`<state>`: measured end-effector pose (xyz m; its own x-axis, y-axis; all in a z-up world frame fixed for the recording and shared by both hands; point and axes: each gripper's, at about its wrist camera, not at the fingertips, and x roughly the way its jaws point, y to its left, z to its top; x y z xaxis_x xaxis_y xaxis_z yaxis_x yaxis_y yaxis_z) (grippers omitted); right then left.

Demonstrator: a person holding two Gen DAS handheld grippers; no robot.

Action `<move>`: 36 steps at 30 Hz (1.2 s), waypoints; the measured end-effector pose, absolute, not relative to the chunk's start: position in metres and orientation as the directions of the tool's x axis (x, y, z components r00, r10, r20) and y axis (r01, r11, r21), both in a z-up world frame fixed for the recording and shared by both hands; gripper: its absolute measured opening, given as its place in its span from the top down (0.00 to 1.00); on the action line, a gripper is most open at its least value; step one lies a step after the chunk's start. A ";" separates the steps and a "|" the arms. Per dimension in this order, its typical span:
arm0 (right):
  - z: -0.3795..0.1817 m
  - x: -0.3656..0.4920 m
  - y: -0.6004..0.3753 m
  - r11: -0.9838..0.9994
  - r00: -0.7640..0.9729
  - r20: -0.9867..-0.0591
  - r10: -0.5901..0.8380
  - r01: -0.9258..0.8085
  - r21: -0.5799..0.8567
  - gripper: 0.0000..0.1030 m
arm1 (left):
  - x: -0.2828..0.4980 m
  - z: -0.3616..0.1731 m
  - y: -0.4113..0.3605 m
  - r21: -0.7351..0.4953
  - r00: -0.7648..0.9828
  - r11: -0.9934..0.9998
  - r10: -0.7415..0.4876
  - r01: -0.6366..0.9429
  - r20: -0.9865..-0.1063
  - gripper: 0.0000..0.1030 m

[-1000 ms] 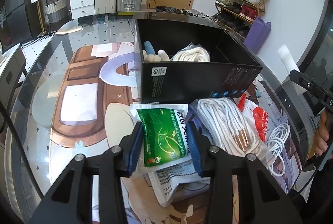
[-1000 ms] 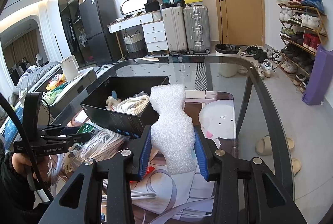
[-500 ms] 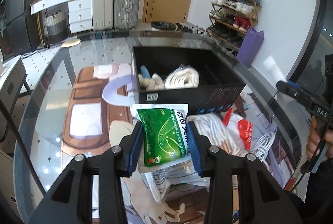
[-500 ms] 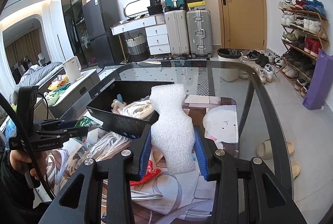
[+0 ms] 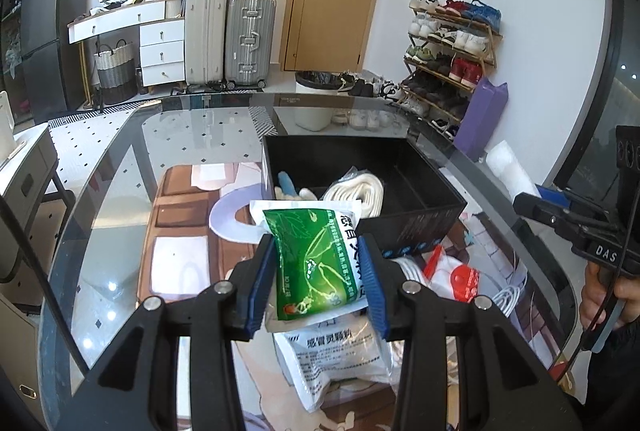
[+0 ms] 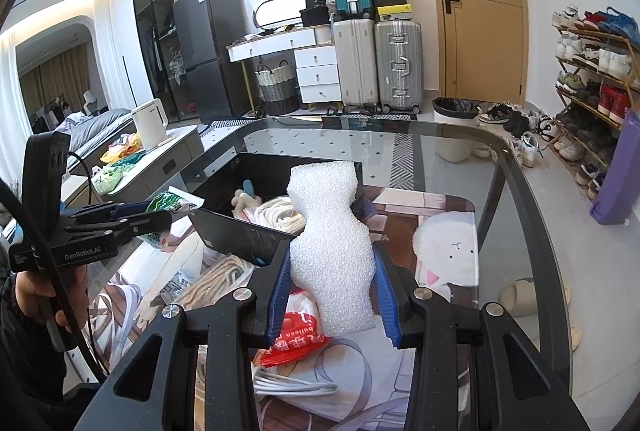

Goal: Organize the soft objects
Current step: 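Carry the green packet and white foam over the black box and open both tools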

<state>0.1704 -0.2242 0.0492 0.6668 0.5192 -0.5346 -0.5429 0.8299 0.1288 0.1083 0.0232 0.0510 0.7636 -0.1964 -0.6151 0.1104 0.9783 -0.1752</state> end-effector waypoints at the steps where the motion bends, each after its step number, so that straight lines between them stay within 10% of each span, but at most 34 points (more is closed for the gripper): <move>1: 0.051 0.170 -0.222 0.828 0.668 -0.533 0.520 -0.547 0.123 0.62 | 0.110 0.052 0.023 -0.177 0.767 0.978 -0.197 0.110 -0.611 0.61; 36: 0.069 0.220 -0.161 0.795 0.635 -0.548 0.545 -0.599 0.096 0.62 | 0.163 0.070 0.023 -0.174 0.798 0.979 -0.185 0.101 -0.574 0.61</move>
